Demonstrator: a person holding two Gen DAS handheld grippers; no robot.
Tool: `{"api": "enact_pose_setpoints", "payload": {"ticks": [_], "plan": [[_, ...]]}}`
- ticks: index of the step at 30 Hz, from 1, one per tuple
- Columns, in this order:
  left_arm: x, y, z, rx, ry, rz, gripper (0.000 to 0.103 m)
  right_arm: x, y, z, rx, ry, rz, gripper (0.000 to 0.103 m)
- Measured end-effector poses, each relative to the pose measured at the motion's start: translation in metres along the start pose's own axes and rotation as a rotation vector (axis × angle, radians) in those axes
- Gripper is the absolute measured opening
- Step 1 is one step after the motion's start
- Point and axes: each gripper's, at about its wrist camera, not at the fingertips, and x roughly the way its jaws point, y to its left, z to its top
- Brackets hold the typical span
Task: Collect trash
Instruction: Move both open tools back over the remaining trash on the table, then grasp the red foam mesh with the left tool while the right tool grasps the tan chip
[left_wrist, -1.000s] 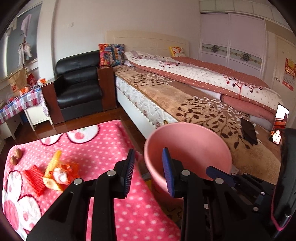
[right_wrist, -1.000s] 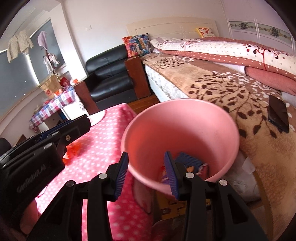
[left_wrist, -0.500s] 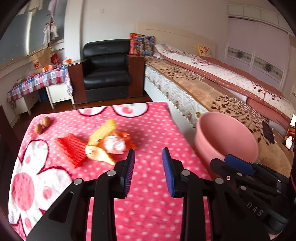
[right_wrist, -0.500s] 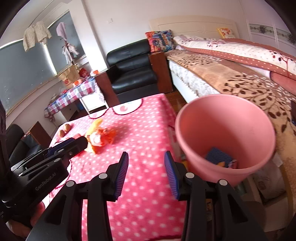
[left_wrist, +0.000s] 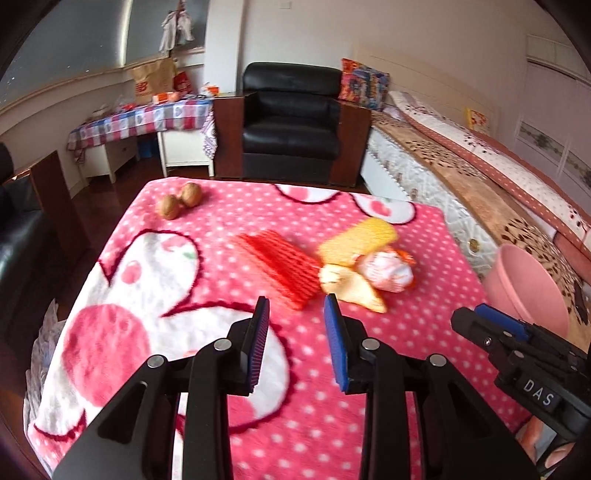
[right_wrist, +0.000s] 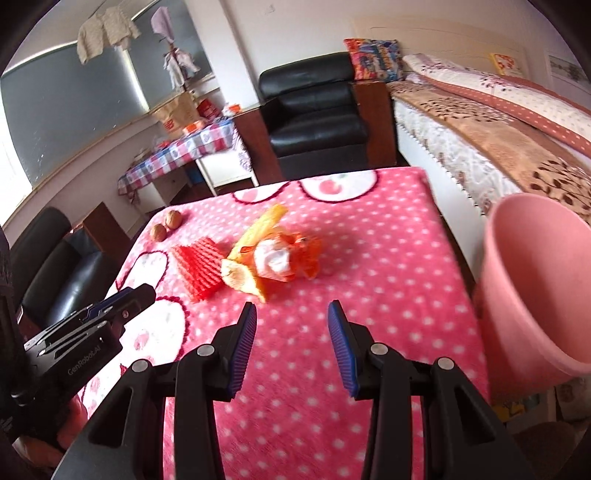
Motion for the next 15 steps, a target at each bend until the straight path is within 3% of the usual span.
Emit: {"api": "enact_pose_setpoints", "payload": {"ticks": [15], "plan": [[0.058,0.024,0.021,-0.112,0.104,-0.003,0.031,0.078,0.032,0.017,-0.08,0.134,0.069,0.04]]}}
